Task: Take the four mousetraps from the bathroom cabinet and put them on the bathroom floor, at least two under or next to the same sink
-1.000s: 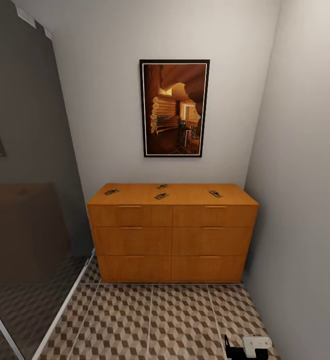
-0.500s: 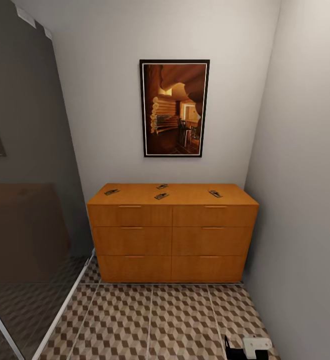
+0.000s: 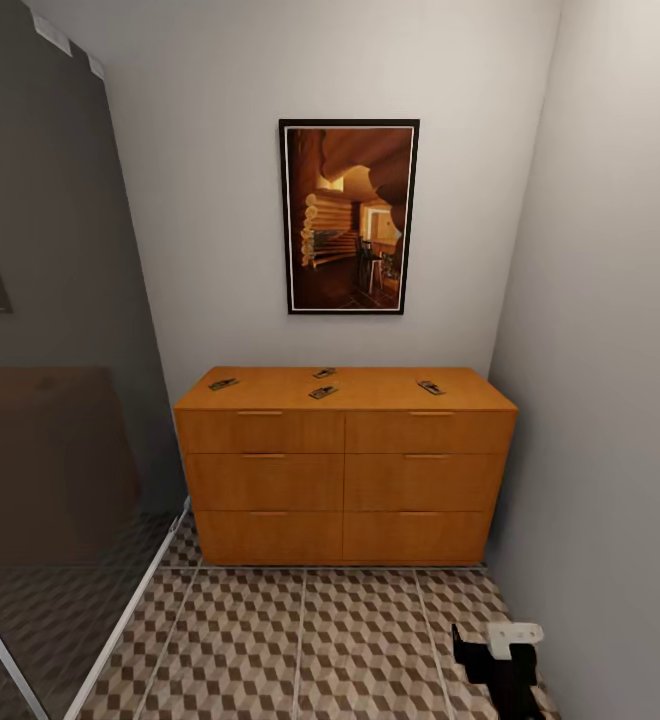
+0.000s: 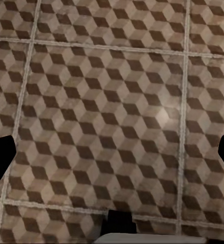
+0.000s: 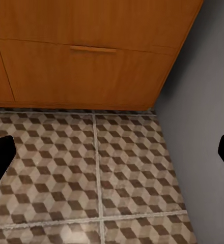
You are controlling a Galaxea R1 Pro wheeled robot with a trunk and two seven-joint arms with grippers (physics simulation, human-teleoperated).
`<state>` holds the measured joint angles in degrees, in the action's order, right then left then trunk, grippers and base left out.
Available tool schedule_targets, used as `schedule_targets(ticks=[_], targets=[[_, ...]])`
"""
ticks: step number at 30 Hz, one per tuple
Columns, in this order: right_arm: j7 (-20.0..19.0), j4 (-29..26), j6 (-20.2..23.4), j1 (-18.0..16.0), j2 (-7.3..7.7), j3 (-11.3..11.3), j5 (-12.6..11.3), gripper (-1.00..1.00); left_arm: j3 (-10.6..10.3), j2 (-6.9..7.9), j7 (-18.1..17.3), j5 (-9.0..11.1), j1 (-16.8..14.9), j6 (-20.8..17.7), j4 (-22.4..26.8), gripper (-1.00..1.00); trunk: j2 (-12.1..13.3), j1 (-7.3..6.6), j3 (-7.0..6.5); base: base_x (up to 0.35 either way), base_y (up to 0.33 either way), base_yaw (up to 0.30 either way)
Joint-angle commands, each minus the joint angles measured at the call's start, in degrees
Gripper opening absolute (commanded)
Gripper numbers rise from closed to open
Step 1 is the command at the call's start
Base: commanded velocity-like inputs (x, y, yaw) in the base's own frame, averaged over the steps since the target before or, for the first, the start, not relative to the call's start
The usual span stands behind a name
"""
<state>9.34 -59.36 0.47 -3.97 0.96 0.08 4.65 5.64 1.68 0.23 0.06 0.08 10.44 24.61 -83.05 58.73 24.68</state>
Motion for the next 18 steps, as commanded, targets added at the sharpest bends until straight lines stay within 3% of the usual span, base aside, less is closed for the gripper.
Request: schedule_targets(ticks=[1, 3, 4, 5, 8, 14, 18], targets=[[0.23, -2.08, 1.93, -0.02, 0.01, 0.02, 0.45, 1.00, 0.07, 0.10, 0.02, -0.03, 0.00, 0.13, -0.30, 1.00, -0.03, 0.00, 0.05, 0.000, 0.000, 0.000], [0.31, -7.99, 6.86, -0.01, 0.01, 0.01, 0.45, 1.00, 0.07, 0.36, 0.03, -0.03, 0.01, 0.61, -1.26, 1.00, -0.03, 0.00, 0.05, 0.000, 0.000, 0.000], [0.51, -15.98, 12.96, -0.01, 0.01, 0.01, 0.45, 1.00, 0.07, 0.83, 0.03, 0.02, 0.01, 2.41, -2.43, 1.00, -0.03, 0.00, 0.05, 0.000, 0.000, 0.000], [0.80, -19.65, 15.98, -0.10, 0.01, 0.01, 0.45, 1.00, 0.07, 1.00, 0.03, 0.06, 0.01, 3.62, -3.03, 1.00, -0.03, 0.00, 0.05, 0.000, 0.000, 0.000], [2.48, -26.60, 23.16, -1.98, 0.01, 0.01, 0.45, 1.00, 0.07, 1.19, 0.03, 0.11, 0.01, 6.35, -4.25, 1.00, -0.03, 0.00, 0.05, 0.000, 0.000, 0.000], [4.41, -30.08, 33.31, -10.66, 0.01, 0.01, 0.39, 1.00, -0.01, 1.21, 0.03, 0.19, 0.00, 7.74, -5.00, 1.00, -0.03, 0.00, 0.05, 0.000, 0.000, 0.000], [4.67, -30.50, 41.02, -18.68, 0.01, 0.01, 0.25, 1.00, 0.02, 1.22, 0.03, 0.17, 0.01, 7.98, -6.72, 1.00, -0.03, 0.00, 0.05, 0.000, 0.000, 0.000]])
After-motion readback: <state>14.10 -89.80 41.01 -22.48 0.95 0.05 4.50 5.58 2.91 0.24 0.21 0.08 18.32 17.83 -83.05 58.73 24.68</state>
